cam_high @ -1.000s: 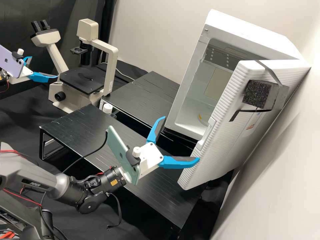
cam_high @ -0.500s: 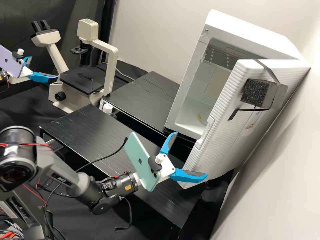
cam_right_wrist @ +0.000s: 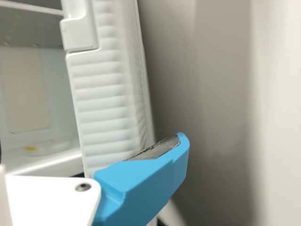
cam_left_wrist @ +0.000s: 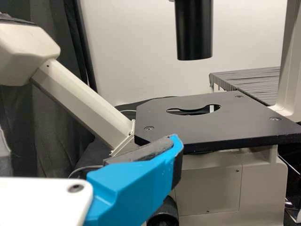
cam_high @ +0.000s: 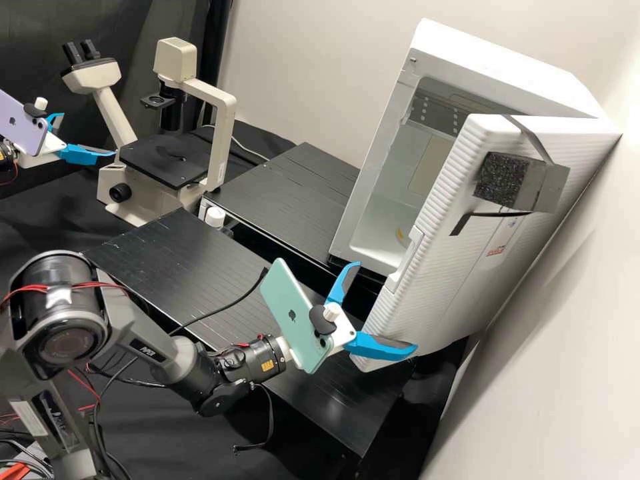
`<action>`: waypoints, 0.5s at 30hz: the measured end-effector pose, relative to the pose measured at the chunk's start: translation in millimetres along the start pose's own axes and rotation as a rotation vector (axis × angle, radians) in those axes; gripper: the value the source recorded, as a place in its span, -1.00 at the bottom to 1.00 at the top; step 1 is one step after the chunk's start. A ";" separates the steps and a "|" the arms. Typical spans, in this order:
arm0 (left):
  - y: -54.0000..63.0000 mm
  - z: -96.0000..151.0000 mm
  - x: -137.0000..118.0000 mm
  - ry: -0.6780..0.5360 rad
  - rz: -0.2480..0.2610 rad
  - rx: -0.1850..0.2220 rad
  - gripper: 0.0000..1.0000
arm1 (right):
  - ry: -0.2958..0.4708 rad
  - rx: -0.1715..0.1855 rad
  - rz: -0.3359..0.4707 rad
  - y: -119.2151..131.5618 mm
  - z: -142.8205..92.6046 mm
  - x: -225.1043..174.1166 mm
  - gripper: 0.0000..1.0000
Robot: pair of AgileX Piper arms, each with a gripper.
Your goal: Close the incubator door.
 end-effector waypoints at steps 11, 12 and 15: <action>0.0 0.0 0.0 0.000 0.000 0.000 1.00 | 0.232 0.110 -0.254 -45.2 -55.7 6.9 1.00; 0.0 0.0 0.0 0.000 0.000 0.000 1.00 | 0.259 0.108 -0.262 -48.0 -62.1 8.2 1.00; 0.0 0.0 0.0 0.000 0.000 0.000 1.00 | 0.328 0.073 -0.292 -60.8 -77.4 14.4 1.00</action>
